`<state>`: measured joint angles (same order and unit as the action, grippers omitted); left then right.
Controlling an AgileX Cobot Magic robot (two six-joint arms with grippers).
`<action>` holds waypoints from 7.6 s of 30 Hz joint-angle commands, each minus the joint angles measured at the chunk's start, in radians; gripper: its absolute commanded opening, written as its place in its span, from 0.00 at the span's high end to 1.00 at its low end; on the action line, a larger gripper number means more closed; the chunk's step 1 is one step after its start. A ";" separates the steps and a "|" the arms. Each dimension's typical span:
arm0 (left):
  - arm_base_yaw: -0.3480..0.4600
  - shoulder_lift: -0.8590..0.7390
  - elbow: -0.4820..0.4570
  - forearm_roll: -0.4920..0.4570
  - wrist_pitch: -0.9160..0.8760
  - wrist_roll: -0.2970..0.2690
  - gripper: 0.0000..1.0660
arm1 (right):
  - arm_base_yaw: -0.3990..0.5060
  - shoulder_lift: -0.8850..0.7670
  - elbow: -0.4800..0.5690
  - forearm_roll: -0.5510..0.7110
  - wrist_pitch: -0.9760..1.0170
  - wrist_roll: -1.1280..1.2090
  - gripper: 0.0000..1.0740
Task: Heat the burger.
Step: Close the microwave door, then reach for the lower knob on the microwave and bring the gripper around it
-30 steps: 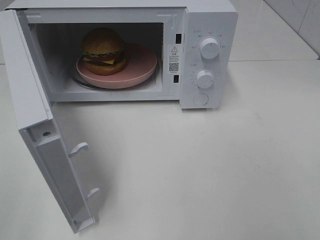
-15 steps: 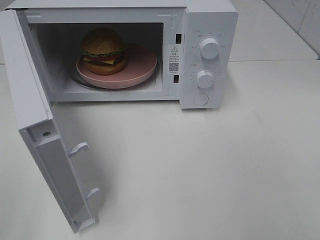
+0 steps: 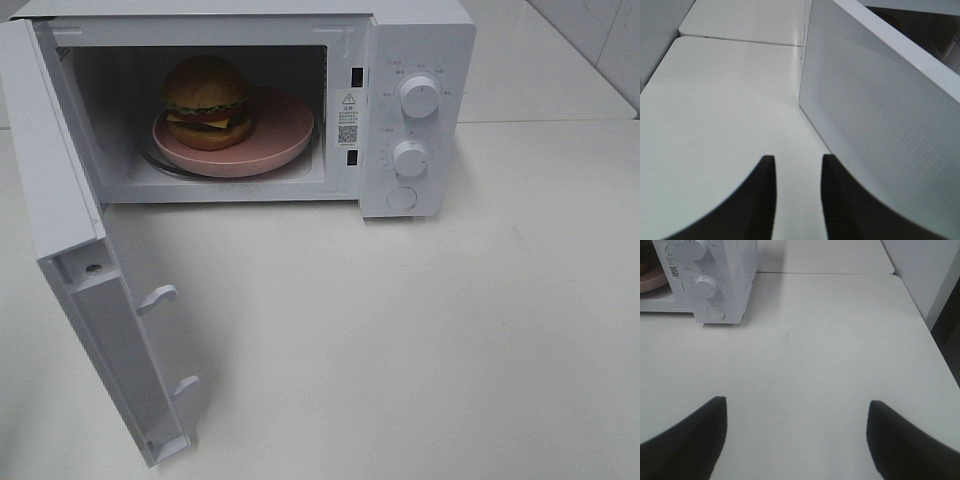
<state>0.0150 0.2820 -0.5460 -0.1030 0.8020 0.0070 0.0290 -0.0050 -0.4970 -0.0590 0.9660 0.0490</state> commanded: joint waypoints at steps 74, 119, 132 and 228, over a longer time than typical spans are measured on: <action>-0.308 1.265 0.116 0.393 -1.637 -0.207 1.00 | -0.004 -0.025 0.002 0.002 -0.006 -0.010 0.32; -0.632 1.767 -0.552 -0.007 -1.613 -0.103 1.00 | -0.004 -0.025 0.002 0.002 -0.006 -0.010 0.32; -0.668 1.710 -0.494 0.007 -1.549 -0.102 1.00 | -0.004 -0.025 0.002 0.002 -0.006 -0.010 0.32; -0.251 0.218 0.028 -0.013 0.267 -0.007 0.06 | -0.004 -0.025 0.002 0.002 -0.006 -0.010 0.32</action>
<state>-0.2410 0.5090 -0.5230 -0.1050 1.0810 0.0000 0.0290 -0.0050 -0.4970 -0.0580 0.9660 0.0490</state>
